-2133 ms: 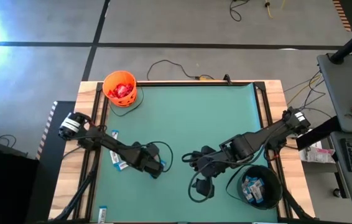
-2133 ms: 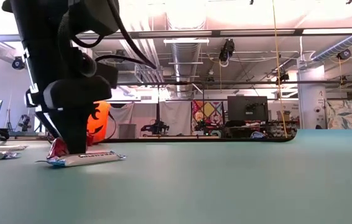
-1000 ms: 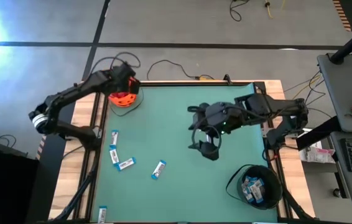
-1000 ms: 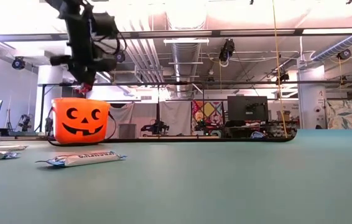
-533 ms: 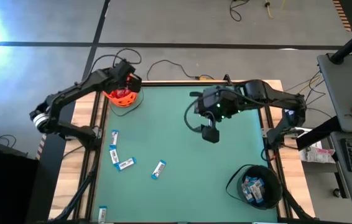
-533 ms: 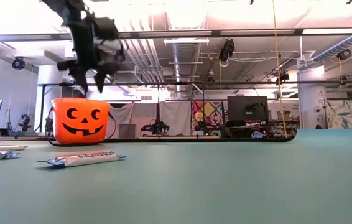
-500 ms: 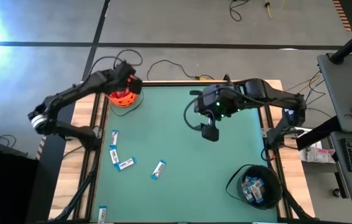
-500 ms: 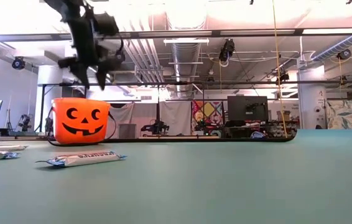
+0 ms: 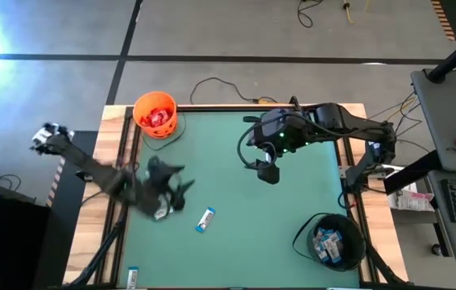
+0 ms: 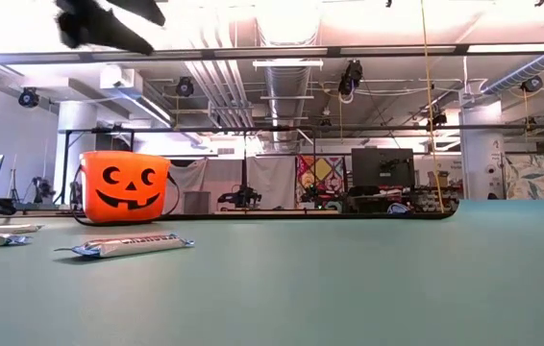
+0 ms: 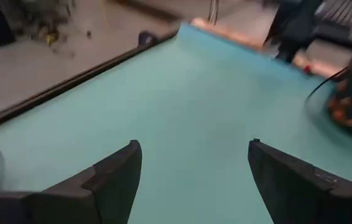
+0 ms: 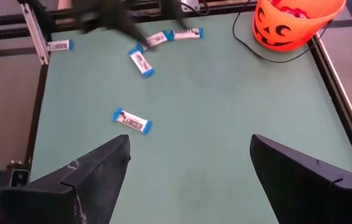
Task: Sort candy by brand, put in halloween buckets
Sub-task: Put the white chocolate into the black bucket
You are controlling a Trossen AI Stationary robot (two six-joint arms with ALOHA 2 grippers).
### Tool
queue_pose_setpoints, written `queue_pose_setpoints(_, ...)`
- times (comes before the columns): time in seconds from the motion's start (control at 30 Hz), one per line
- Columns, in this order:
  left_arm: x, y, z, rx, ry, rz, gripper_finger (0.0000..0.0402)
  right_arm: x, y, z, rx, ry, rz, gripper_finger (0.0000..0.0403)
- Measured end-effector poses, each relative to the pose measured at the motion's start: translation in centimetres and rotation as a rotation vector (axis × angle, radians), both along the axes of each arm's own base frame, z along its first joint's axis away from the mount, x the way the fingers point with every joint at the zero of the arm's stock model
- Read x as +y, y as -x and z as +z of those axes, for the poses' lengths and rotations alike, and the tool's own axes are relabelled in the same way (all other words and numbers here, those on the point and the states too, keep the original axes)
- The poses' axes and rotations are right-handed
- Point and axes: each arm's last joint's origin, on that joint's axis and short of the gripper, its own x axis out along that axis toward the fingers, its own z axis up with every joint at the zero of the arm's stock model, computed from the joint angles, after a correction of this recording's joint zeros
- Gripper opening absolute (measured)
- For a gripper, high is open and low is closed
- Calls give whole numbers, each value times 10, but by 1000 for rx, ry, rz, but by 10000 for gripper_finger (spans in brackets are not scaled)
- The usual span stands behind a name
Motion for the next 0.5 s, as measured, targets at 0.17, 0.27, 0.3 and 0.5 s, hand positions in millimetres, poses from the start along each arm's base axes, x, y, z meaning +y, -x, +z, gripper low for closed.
queue_pose_setpoints(0.17,-55,6,-38,-194,-3,74,275,1,-4,2,-49,9,-52,325)
queue_pose_setpoints(0.27,-71,-2,-62,-215,0,105,275,2,-4,1,-49,13,-117,325)
queue_pose_setpoints(0.3,-76,-6,-70,-196,-12,104,275,3,-5,0,-46,8,-132,325)
queue_pose_setpoints(0.5,-99,-31,-120,-81,-54,100,275,26,-6,-10,-18,-69,-202,325)
